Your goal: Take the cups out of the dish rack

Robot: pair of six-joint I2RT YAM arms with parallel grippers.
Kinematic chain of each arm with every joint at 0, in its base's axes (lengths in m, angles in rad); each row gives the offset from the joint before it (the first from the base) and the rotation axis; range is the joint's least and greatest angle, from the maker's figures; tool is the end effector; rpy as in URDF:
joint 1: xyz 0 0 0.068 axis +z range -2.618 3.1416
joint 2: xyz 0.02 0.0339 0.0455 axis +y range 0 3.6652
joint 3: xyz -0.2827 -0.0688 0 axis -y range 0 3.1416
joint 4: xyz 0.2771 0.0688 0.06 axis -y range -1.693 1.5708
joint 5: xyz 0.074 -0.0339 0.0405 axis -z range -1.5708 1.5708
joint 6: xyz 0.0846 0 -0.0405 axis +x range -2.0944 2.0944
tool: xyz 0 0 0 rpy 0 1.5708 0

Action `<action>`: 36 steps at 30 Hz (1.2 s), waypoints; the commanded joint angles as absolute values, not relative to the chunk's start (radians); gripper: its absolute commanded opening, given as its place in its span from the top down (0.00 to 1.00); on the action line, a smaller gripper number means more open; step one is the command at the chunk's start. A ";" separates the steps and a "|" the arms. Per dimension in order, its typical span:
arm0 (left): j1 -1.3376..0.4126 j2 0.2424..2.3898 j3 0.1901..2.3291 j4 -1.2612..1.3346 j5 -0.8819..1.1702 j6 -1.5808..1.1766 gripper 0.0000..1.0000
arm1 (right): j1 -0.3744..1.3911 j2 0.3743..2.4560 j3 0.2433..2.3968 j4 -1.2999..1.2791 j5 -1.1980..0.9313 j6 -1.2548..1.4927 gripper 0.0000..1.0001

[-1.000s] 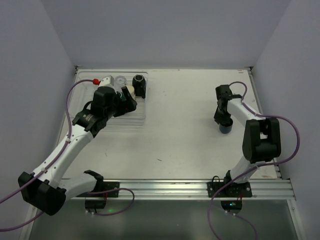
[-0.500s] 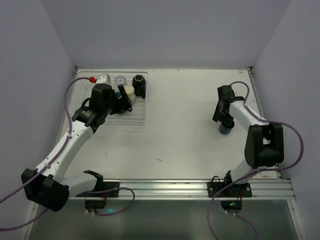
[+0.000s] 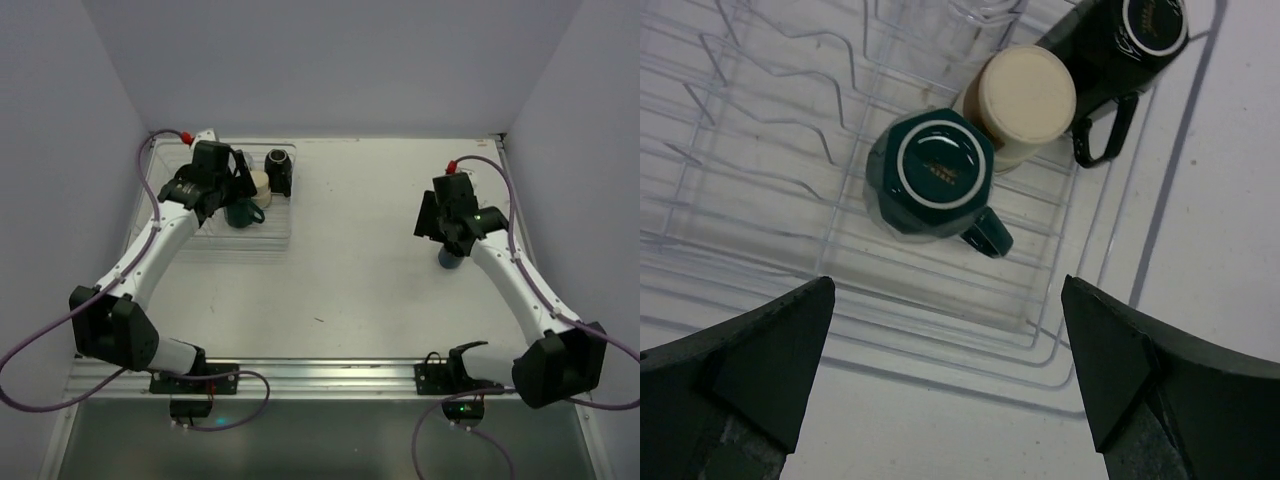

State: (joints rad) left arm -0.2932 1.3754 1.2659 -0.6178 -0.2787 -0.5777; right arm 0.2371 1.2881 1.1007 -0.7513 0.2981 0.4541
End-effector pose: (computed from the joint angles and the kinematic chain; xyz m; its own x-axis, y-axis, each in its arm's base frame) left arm 0.3544 -0.0827 0.3169 -0.5775 -0.3741 -0.7256 -0.2796 0.9257 -0.2547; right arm 0.3131 0.0501 0.2674 -0.7292 0.2552 -0.6349 0.2938 0.9547 0.0462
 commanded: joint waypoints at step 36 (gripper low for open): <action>-0.224 1.874 1.577 -0.703 -0.347 -0.505 0.00 | 0.451 1.060 1.072 -0.819 0.276 0.541 0.33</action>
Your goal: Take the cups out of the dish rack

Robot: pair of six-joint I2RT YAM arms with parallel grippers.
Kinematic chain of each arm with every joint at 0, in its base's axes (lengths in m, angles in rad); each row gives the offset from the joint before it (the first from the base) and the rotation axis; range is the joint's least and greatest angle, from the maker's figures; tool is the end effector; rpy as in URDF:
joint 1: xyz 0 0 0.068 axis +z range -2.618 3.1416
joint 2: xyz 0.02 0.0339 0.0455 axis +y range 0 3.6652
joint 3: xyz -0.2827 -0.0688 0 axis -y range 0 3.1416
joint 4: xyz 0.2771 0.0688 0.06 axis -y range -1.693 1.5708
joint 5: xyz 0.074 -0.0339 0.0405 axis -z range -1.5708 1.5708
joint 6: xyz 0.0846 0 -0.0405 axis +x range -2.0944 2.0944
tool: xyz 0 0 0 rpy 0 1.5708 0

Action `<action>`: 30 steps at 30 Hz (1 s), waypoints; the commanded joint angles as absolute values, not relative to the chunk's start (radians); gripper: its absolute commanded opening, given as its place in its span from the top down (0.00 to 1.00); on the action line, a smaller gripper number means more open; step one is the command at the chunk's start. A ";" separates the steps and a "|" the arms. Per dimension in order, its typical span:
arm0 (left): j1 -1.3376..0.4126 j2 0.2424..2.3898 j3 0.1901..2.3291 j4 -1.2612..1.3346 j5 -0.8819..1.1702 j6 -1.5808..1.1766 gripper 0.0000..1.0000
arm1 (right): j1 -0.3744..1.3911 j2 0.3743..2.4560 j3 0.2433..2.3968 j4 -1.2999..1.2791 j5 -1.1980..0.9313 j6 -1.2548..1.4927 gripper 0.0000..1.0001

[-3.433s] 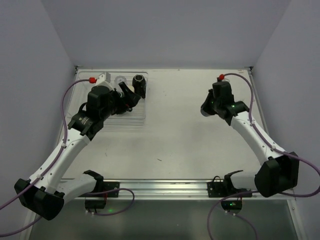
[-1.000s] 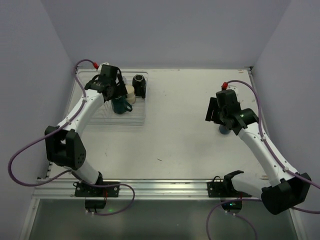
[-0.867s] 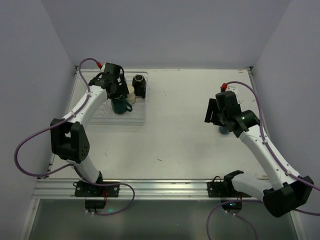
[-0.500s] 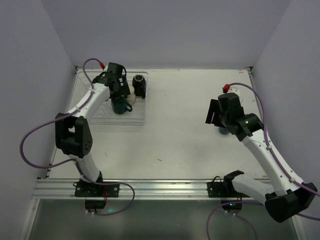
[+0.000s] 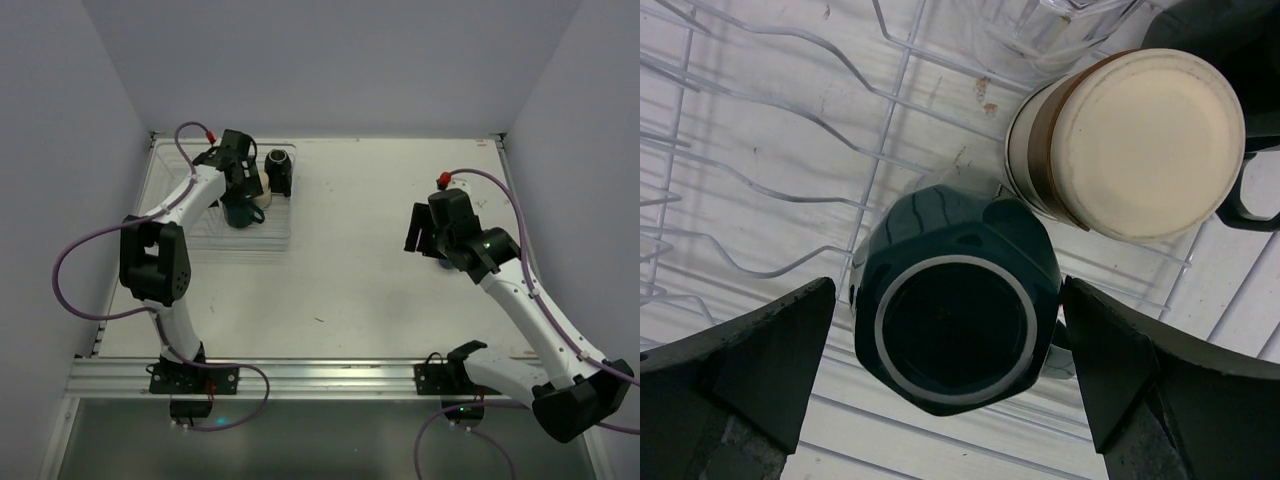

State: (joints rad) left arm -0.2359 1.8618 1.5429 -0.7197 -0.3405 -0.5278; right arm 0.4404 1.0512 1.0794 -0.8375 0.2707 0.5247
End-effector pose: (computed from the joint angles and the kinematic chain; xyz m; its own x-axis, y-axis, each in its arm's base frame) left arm 0.4549 -0.0803 0.2219 -0.7518 -0.3075 -0.5833 -0.3740 0.9274 -0.0069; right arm 0.2469 0.0913 0.3141 -0.6888 0.2090 -0.6941 0.1169 0.9770 0.1781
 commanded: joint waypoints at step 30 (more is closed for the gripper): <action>-0.204 1.777 1.572 -0.710 -0.276 -0.502 1.00 | 0.532 1.146 1.071 -0.785 0.290 0.575 0.32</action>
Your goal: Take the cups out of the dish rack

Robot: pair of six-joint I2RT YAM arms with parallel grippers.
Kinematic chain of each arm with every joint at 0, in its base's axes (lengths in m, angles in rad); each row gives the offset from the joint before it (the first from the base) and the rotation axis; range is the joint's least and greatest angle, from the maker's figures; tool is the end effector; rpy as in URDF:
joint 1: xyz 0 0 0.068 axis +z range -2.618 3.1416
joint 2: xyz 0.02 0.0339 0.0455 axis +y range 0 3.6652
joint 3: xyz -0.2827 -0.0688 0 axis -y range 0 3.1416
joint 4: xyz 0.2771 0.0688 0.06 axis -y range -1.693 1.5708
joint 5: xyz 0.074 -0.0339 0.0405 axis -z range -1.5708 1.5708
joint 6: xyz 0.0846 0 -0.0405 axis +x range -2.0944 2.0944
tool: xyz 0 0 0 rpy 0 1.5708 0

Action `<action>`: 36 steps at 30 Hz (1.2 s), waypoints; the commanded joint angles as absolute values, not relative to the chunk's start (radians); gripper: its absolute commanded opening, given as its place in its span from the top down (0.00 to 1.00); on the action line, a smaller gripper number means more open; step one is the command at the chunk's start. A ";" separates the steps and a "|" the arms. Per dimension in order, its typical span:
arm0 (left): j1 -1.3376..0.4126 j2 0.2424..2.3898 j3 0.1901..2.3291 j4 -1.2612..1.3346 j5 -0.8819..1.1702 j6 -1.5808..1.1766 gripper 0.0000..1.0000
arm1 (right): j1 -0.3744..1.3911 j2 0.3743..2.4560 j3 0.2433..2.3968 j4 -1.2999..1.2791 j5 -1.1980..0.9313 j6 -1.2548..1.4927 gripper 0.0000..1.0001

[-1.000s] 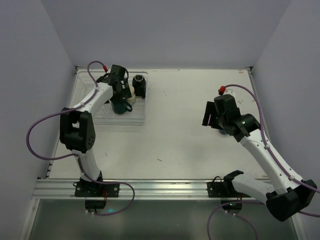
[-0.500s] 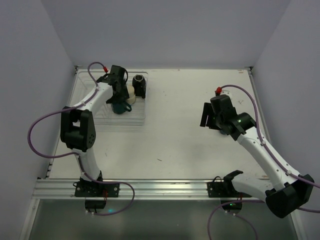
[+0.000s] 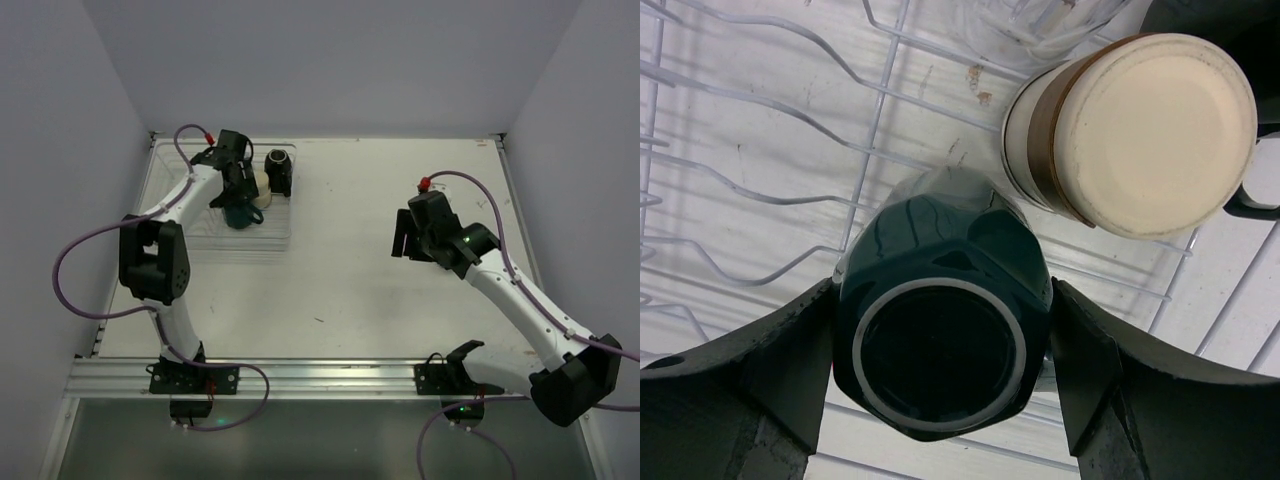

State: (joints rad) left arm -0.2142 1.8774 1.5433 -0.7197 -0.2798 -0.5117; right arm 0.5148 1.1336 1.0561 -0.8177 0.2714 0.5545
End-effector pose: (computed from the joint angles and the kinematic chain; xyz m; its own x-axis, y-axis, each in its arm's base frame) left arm 0.4579 -0.0757 0.2138 -0.7754 -0.3130 -0.5485 -0.3541 0.9346 -0.0327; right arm 0.2535 0.1174 0.2866 -0.7503 0.1583 -0.6418 0.0784 0.9854 0.1514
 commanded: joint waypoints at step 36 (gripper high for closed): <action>-0.206 1.031 0.926 0.108 0.736 -0.753 1.00 | 0.609 1.039 0.873 -0.031 -0.443 0.756 0.34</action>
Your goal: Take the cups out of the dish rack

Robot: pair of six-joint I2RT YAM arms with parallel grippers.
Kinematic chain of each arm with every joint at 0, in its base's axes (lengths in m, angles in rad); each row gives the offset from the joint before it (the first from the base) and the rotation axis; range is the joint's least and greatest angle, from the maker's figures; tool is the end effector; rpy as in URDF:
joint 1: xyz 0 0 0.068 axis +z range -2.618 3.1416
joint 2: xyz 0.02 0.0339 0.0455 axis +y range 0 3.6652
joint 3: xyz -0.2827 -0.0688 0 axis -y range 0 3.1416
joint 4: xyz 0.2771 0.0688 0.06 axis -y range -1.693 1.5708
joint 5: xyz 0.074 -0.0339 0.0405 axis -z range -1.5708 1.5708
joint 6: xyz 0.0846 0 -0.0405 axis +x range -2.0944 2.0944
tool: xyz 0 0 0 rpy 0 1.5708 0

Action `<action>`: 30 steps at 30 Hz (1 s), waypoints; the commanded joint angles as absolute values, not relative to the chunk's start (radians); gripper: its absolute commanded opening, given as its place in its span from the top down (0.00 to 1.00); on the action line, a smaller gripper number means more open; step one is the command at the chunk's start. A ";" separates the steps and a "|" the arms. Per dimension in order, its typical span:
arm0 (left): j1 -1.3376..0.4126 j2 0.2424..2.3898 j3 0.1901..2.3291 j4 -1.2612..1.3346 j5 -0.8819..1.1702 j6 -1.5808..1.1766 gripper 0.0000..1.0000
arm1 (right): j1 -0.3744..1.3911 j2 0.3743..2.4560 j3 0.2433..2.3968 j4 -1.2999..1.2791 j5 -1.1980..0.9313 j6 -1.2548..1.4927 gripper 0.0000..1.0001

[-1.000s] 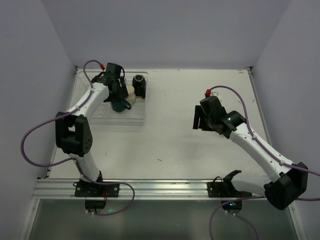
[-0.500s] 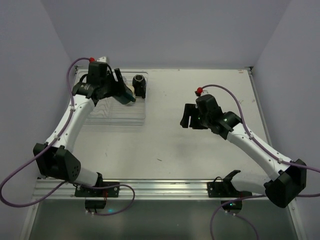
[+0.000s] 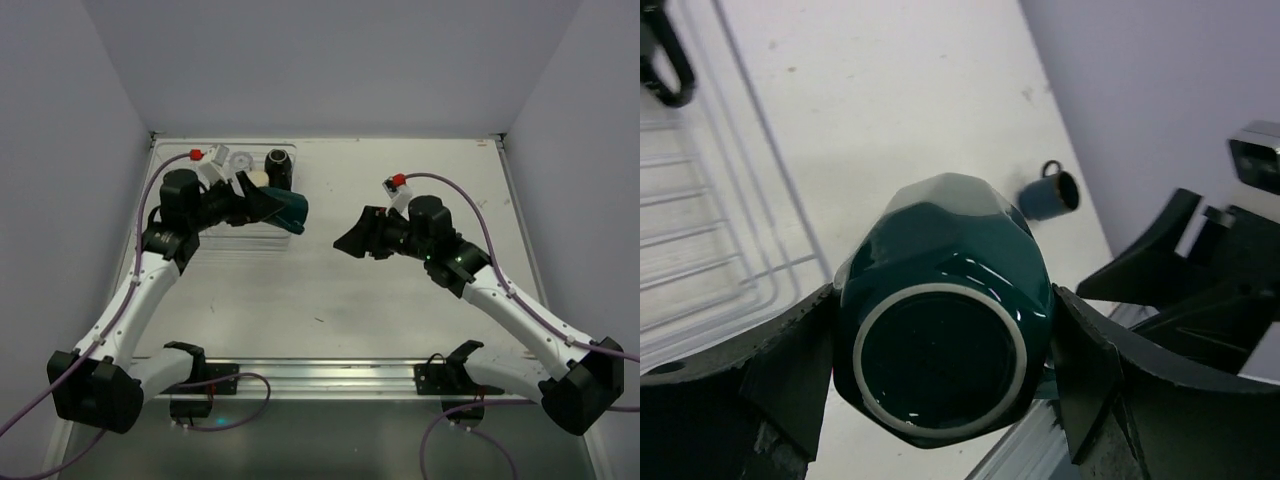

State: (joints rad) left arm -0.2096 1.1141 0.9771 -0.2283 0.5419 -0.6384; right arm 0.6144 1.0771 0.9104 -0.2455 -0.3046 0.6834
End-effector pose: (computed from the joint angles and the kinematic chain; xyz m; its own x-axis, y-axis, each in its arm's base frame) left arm 0.2989 -0.1082 0.3365 -0.6676 -0.3799 -0.6403 0.3133 0.6367 -0.7046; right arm 0.2395 0.2000 0.3137 -0.7429 0.2131 -0.6346 -0.3938 0.6274 0.6717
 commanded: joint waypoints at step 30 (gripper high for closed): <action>-0.319 0.959 0.646 0.597 0.827 -1.114 1.00 | 0.557 1.338 0.643 1.348 -0.773 1.299 0.44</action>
State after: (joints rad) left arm -0.3008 0.9703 0.6472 0.4660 0.8383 -1.0672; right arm 0.5541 1.3273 0.5907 1.1751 -0.7589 1.2694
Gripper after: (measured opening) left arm 0.779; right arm 0.571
